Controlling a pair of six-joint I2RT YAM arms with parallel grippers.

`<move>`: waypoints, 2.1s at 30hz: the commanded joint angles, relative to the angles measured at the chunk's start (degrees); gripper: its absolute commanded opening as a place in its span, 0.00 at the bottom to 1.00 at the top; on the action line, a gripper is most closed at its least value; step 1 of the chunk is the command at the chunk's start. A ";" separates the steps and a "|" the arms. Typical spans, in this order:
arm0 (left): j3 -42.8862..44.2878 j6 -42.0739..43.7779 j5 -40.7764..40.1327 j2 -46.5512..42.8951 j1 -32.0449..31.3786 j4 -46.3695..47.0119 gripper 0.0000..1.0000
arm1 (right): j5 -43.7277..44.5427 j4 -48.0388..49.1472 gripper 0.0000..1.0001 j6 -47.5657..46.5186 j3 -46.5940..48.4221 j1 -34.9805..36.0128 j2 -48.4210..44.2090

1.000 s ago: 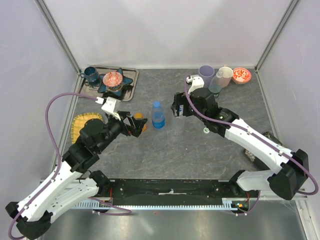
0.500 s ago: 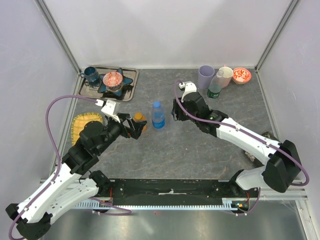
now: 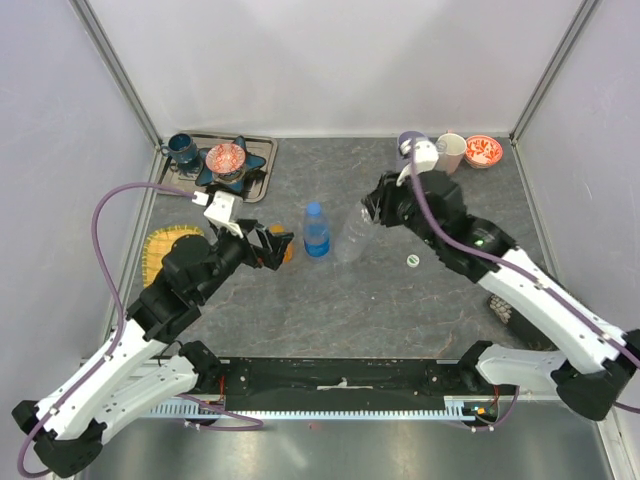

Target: Unscrew the bottle caps

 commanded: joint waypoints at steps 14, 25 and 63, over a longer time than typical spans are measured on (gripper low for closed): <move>18.00 -13.42 61.02 19.99 11.64 28.97 0.99 | -29.61 3.20 0.00 5.26 13.17 0.35 -7.54; 16.51 -15.64 71.33 24.66 10.06 32.77 1.00 | -30.93 7.32 0.00 5.60 12.81 0.26 -5.35; 15.72 4.04 51.51 23.00 5.58 17.92 0.50 | -26.22 10.95 0.81 8.86 9.11 1.31 -7.28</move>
